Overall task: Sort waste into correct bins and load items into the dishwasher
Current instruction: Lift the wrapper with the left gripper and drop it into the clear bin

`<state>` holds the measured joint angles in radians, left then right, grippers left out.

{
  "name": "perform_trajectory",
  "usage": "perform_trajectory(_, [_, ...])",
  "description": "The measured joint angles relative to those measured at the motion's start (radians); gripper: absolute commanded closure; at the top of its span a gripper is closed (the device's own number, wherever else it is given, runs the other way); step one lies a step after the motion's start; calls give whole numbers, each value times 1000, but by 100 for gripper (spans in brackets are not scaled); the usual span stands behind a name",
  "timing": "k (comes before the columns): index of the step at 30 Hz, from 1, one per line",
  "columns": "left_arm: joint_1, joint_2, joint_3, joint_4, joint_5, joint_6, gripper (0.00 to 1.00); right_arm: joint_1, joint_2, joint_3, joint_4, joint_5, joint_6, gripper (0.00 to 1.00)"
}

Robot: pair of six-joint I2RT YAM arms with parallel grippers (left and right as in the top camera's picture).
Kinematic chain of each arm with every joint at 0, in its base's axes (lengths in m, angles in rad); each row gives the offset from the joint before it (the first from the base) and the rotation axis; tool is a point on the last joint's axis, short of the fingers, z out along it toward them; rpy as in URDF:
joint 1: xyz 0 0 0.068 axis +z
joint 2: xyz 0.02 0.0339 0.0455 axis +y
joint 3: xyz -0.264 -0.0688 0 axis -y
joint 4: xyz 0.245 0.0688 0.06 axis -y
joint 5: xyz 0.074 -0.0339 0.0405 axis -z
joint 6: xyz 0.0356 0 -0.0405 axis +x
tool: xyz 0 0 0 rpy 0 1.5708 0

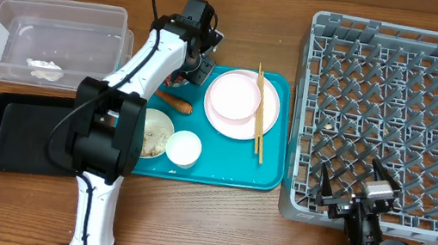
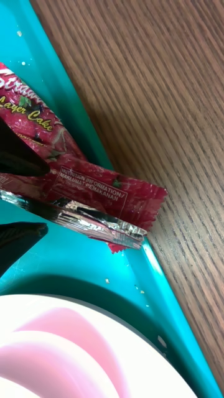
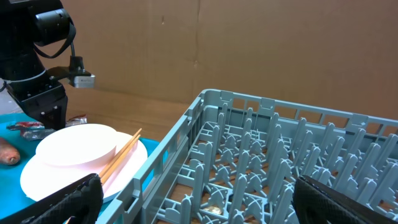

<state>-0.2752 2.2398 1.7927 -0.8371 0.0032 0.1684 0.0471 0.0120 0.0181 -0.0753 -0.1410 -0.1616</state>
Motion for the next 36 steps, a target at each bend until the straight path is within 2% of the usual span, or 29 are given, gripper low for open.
perform_trajectory(4, [0,4,0,0,-14,0,73,0,0,0,0,0,0,0])
perform_trajectory(7, [0,21,0,1,-23,3,96,0,0,0,0,0,0,0])
perform_trajectory(16, [0,53,5,-1,-46,-5,96,0,0,0,0,0,0,0])
perform_trajectory(20, [0,49,72,-55,-49,-66,96,0,0,0,0,0,0,0])
perform_trajectory(27, [1,-78,191,-159,-59,-111,96,0,0,0,0,0,0,0])
perform_trajectory(33, [50,-188,213,-187,-163,-237,96,0,0,0,0,0,0,0])
perform_trajectory(36, [147,-191,212,-218,-201,-314,96,0,0,0,0,0,0,0])
